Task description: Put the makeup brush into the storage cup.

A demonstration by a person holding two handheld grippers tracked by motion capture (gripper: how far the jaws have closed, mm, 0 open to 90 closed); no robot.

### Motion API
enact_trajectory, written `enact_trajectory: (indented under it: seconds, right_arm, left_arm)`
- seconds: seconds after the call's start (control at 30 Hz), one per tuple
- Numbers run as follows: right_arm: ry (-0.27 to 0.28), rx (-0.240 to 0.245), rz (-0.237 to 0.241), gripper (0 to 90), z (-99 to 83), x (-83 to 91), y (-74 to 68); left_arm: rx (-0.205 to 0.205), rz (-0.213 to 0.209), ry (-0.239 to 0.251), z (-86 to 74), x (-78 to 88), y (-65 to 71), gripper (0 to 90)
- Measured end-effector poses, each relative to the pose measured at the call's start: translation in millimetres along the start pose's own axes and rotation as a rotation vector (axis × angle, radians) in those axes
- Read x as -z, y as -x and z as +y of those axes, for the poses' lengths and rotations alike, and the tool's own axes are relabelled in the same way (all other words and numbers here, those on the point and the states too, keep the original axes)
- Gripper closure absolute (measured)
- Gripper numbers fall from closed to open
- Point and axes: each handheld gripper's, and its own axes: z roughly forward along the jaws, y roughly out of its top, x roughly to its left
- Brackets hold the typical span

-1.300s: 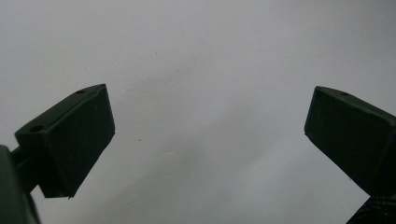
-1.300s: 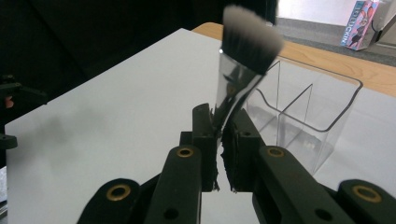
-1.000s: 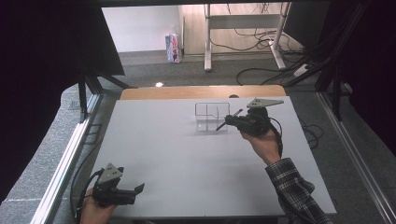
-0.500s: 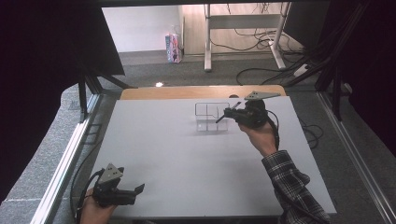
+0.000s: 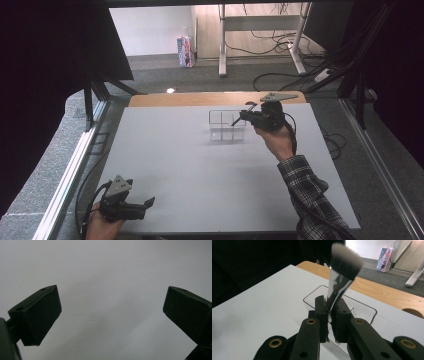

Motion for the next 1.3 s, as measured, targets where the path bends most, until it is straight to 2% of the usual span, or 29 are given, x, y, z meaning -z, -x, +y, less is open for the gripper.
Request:
enact_trajectory:
  seconds: [0.6, 1.3]
  right_arm:
    - [-0.007, 0.003, -0.042, 83.5, 14.3, -11.6, 7.4]
    - [-0.028, 0.006, -0.074, 83.5, 22.1, -35.4, 12.3]
  left_arm:
    - [-0.002, -0.001, -0.001, 0.1, -0.3, 0.1, 2.6]
    - [-0.015, -0.001, -0.009, 0.2, -0.6, 0.0, 2.8]
